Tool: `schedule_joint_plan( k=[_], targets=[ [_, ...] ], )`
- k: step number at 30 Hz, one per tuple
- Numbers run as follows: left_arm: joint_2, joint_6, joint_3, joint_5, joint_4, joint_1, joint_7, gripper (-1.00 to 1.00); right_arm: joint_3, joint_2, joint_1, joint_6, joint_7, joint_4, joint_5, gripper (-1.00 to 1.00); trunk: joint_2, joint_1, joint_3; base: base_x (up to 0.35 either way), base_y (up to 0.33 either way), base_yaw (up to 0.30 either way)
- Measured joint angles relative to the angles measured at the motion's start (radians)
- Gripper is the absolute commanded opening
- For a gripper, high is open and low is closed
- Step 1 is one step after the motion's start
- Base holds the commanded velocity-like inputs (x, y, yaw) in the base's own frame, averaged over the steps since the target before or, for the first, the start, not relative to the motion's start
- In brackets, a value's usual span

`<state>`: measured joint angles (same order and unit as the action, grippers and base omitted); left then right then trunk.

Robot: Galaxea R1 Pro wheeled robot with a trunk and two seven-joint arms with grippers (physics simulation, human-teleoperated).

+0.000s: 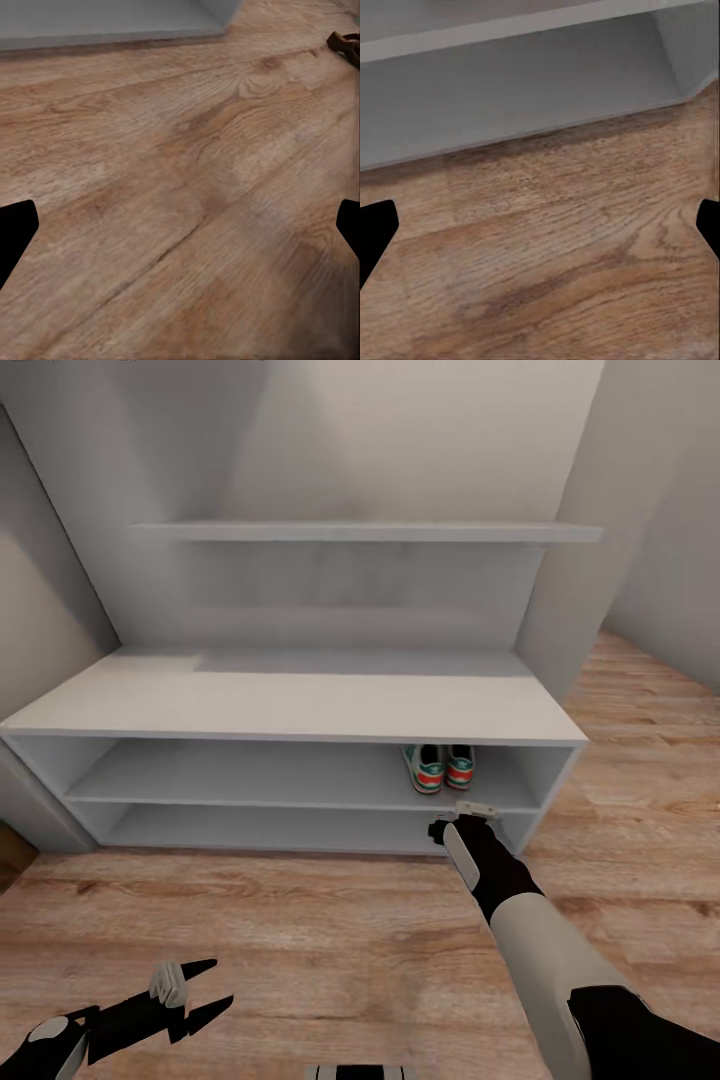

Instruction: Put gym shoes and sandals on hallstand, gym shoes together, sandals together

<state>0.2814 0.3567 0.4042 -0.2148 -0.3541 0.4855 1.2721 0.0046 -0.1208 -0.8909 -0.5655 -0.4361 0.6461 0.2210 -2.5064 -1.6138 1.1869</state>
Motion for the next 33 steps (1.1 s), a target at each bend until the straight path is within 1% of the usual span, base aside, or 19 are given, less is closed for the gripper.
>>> schedule_joint_plan(
  k=[4,11,14,15,22,23,25,28,33],
  targets=[
    [0.0,0.0,0.0,0.0,0.0,0.0,0.0,1.0,0.001,0.0,0.0,0.0,0.0,0.0,0.0,1.0,0.0,0.0,0.0,-0.211,-0.058,0.0],
    [0.001,0.0,0.001,0.0,0.0,0.0,0.0,1.0,0.001,0.0,0.0,0.001,0.0,-0.001,-0.001,1.0,0.0,0.001,0.0,-0.033,-0.007,0.0],
    [0.001,-0.001,0.001,0.0,0.0,0.0,0.0,1.0,0.001,0.0,0.0,0.033,-0.001,0.001,0.0,1.0,0.0,0.001,0.0,-0.002,0.0,0.0],
    [0.001,-0.001,0.002,0.0,0.0,0.0,-0.001,1.0,0.001,-0.001,0.0,0.093,-0.002,0.001,0.002,1.0,0.0,0.001,0.0,0.0,0.0,0.0],
    [0.003,-0.002,0.002,0.0,0.0,0.0,-0.002,1.0,0.003,-0.006,0.0,0.119,-0.002,-0.002,0.004,1.0,0.0,0.001,-0.001,-0.007,0.0,-0.02],
    [0.003,-0.002,0.001,0.001,0.0,0.0,-0.003,1.0,0.003,-0.006,0.0,0.123,-0.002,-0.003,0.004,1.0,0.0,0.0,-0.001,-0.24,0.0,-0.152],
    [0.003,-0.003,0.003,0.001,0.0,0.0,-0.007,1.0,0.006,-0.01,0.004,0.206,0.001,-0.05,0.005,1.0,0.0,0.0,-0.003,-0.313,0.0,-0.2],
    [0.003,-0.003,0.004,0.001,0.0,0.0,-0.009,1.0,0.006,-0.011,0.005,0.228,0.001,-0.064,0.005,1.0,0.0,0.0,-0.006,-0.327,0.03,-0.213],
    [0.005,-0.003,0.009,0.001,0.0,0.0,-0.01,1.0,0.006,-0.017,0.006,0.238,0.014,-0.07,0.007,1.0,0.0,0.0,-0.007,-0.333,0.061,-0.23]
  ],
)
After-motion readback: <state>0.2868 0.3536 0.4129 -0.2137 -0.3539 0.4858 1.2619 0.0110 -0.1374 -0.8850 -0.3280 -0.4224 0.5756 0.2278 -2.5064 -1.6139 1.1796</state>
